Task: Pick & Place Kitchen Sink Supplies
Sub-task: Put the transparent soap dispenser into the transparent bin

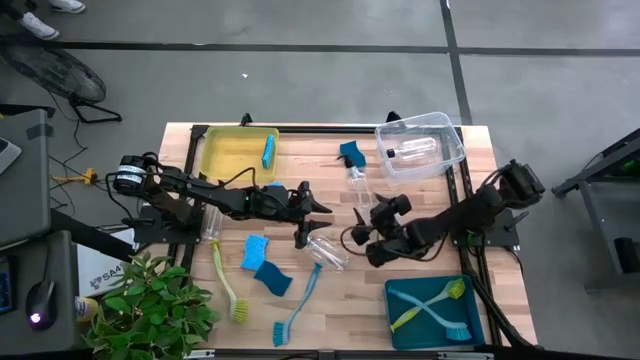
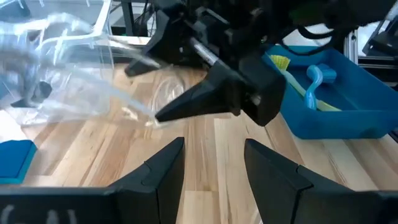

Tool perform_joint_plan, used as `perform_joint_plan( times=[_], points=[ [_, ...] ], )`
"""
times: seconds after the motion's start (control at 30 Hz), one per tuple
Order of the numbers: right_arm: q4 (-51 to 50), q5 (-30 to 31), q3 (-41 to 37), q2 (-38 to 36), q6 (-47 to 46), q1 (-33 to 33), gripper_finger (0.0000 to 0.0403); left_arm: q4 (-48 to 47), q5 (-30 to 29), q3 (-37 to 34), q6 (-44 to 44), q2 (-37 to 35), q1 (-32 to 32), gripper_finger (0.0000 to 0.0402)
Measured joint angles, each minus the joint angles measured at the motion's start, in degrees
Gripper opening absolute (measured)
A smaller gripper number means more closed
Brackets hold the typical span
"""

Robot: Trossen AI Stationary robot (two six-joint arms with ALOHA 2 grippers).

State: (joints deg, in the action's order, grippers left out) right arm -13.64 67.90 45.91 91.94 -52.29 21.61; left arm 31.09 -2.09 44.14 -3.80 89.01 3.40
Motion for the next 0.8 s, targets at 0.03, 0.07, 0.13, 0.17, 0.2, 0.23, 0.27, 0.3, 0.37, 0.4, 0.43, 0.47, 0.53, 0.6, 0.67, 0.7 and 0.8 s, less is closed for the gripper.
perform_joint_plan(
  times=[0.03, 0.07, 0.13, 0.17, 0.2, 0.23, 0.27, 0.3, 0.37, 0.4, 0.43, 0.47, 0.53, 0.6, 0.67, 0.7, 0.8],
  points=[
    [0.02, 2.21, 0.01, 0.0, 0.02, 0.7, 0.0341, 0.47, 0.0, 0.0, -0.01, 0.0, 0.0, 0.0163],
    [0.18, 4.25, 0.02, 0.0, 0.3, 1.35, 0.0341, 1.0, -0.01, 0.0, -0.01, 0.0, 0.0, 0.0163],
    [0.88, 8.3, 0.02, -0.02, 1.94, 2.46, 0.0341, 1.53, 0.0, 0.0, 0.01, -0.02, 0.0, 0.0163],
    [1.7, 10.11, 0.02, -0.02, 3.27, 2.91, 0.0341, 1.74, 0.0, 0.0, 0.01, -0.02, 0.0, 0.0163],
    [2.63, 11.9, 0.04, -0.02, 4.61, 3.36, 0.0341, 2.03, -0.02, 0.0, 0.01, -0.02, 0.0, 0.0163],
    [3.61, 13.54, 0.04, -0.02, 5.99, 3.74, 0.0341, 2.41, -0.02, 0.0, 0.01, -0.02, 0.0, 0.0163],
    [4.59, 14.95, 0.06, -0.04, 7.72, 4.09, 0.0341, 2.77, -0.02, 0.0, 0.01, -0.02, 0.0, 0.0163],
    [5.55, 16.1, 0.07, -0.07, 9.66, 4.42, 0.0341, 3.17, -0.02, 0.0, 0.02, -0.02, 0.0, 0.0163],
    [6.85, 18.12, 0.09, -0.07, 12.75, 5.08, 0.0341, 4.8, -0.04, 0.0, 0.28, -0.02, -0.04, 0.0163],
    [7.18, 18.87, 0.09, -0.07, 13.87, 5.4, 0.0341, 6.08, -0.06, 0.0, 0.73, -0.02, -0.04, 0.0163],
    [7.52, 19.37, 0.11, -0.07, 14.91, 5.67, 0.0341, 7.53, -0.2, 0.0, 1.47, -0.02, -0.04, 0.0163],
    [7.6, 19.69, 0.11, -0.07, 15.49, 5.93, 0.0341, 8.8, -0.36, 0.0, 2.26, -0.02, -0.04, 0.0163],
    [7.65, 19.87, 0.11, -0.07, 16.59, 6.47, 0.0341, 11.52, -0.66, 0.02, 3.81, -0.02, -0.04, 0.0163],
    [7.81, 19.87, 0.11, -0.07, 16.72, 7.06, 0.0341, 13.85, -0.64, 0.05, 4.92, -0.02, -0.04, 0.0163],
    [8.27, 20.19, 0.11, -0.07, 16.8, 7.74, 0.0341, 15.67, -0.63, 0.07, 5.98, -0.02, -0.04, 0.0163],
    [8.45, 20.26, 0.11, -0.07, 16.81, 8.18, 0.0341, 16.43, -0.64, 0.07, 6.53, -0.02, -0.04, 0.0163],
    [9.34, 20.26, 0.11, -0.09, 17.78, 9.44, 0.0341, 18.32, -1.44, 0.07, 7.09, -0.02, -0.04, 0.0163]
  ],
)
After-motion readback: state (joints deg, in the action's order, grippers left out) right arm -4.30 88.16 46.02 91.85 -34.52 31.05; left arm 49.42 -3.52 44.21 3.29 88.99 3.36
